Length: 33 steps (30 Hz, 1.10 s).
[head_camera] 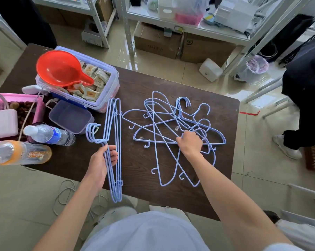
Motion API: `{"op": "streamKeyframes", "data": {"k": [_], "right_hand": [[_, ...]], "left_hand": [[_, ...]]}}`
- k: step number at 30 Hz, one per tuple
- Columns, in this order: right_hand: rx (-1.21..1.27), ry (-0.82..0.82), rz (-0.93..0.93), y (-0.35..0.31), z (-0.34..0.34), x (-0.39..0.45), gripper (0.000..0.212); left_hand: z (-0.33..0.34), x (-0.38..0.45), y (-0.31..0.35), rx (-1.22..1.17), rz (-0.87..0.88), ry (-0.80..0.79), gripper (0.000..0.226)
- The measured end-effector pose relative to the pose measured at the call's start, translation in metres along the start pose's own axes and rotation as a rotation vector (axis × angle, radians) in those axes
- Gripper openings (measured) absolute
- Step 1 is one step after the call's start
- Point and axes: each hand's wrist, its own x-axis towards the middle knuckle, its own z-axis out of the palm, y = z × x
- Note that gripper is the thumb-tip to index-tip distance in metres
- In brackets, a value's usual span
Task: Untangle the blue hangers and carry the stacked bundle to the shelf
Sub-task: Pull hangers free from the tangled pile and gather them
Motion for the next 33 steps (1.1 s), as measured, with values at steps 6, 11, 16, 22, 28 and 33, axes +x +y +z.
{"op": "streamKeyframes", "data": {"k": [6,11,16,22,28,33], "right_hand": [[-0.013,0.194,-0.174,0.016,-0.035,0.003,0.023],[-0.045,0.098,-0.215,0.029,-0.028,0.016,0.018],[-0.092,-0.017,-0.136,0.038,-0.002,0.015,0.038],[0.260,0.094,0.107,0.041,0.002,0.013,0.032],[1.089,-0.224,0.157,0.024,-0.044,-0.024,0.021],[1.187,-0.504,-0.070,-0.027,-0.083,-0.090,0.021]], "left_hand": [[-0.003,-0.006,0.003,0.014,0.010,0.049,0.033],[0.000,-0.010,-0.001,0.031,-0.002,0.083,0.032],[0.006,-0.014,-0.002,0.036,-0.003,0.103,0.032],[0.006,-0.014,-0.004,0.037,0.004,0.103,0.031],[0.020,-0.018,-0.001,-0.012,-0.019,0.039,0.030],[0.044,-0.030,0.005,-0.006,-0.074,-0.080,0.021]]}}
